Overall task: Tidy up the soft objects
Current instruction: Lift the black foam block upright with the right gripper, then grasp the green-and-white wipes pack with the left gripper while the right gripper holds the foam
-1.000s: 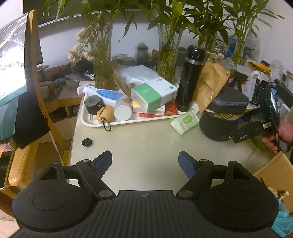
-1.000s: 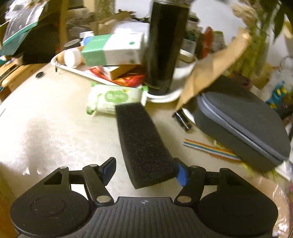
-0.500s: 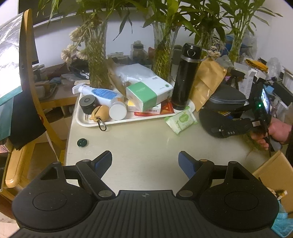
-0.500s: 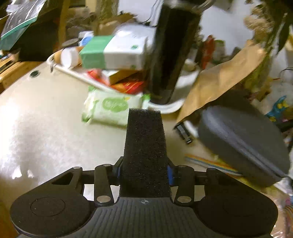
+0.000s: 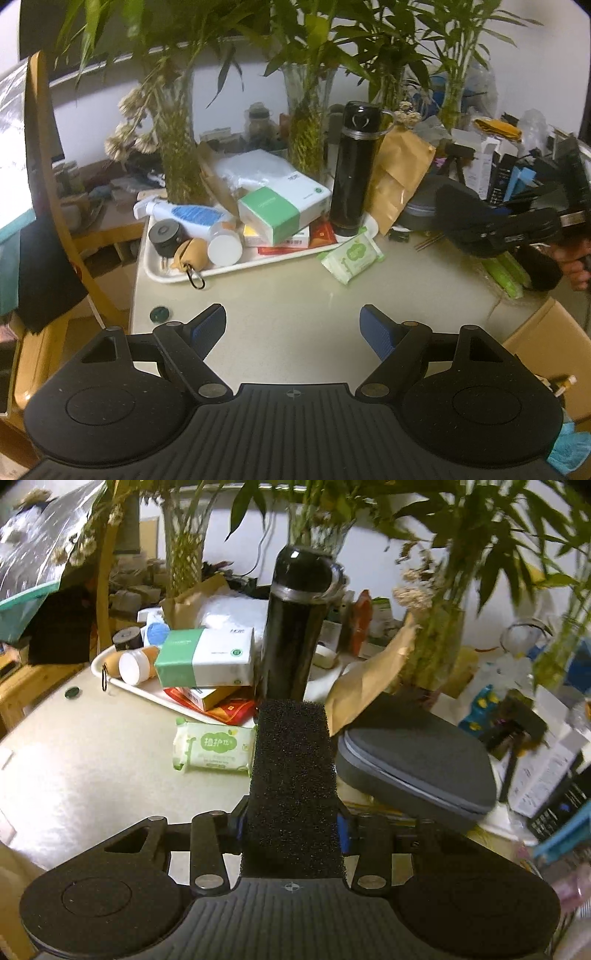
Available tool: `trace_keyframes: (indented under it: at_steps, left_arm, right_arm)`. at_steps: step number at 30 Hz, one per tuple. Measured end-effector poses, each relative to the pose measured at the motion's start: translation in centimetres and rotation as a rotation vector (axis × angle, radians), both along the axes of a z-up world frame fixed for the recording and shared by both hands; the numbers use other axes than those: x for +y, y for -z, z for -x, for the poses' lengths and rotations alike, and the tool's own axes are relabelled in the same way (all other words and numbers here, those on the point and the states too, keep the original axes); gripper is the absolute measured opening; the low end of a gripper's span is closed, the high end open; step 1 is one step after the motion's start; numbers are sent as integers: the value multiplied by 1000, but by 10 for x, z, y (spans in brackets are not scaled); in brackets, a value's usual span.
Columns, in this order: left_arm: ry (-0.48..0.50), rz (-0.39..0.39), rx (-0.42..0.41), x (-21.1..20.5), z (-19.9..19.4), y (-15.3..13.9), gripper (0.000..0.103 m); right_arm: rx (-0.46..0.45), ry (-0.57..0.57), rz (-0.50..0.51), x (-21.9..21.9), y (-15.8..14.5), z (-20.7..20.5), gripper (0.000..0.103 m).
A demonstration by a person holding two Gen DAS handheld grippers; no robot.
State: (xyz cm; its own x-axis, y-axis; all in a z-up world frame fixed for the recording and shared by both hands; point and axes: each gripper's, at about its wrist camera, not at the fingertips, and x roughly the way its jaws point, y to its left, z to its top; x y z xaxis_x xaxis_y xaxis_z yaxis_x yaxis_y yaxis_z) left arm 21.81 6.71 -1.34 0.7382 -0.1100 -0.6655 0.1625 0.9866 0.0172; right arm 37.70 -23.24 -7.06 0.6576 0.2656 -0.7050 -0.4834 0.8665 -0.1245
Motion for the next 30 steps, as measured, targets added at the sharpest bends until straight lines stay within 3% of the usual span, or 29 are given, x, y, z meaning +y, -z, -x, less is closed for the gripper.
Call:
trace_keyframes:
  at_steps: [4,14,30]
  left_arm:
    - [-14,-14,27,-5,-8,-1,80]
    - [111,-76,-54,-40,-39,-41,80]
    - [310,-237,10,-92,-113,18,80]
  right_arm:
    - [6,58,-77,-13,-13,20,46]
    - [12,148,-188,-41,-28,62,46]
    - [44,190,-215,-47,-28,63,46]
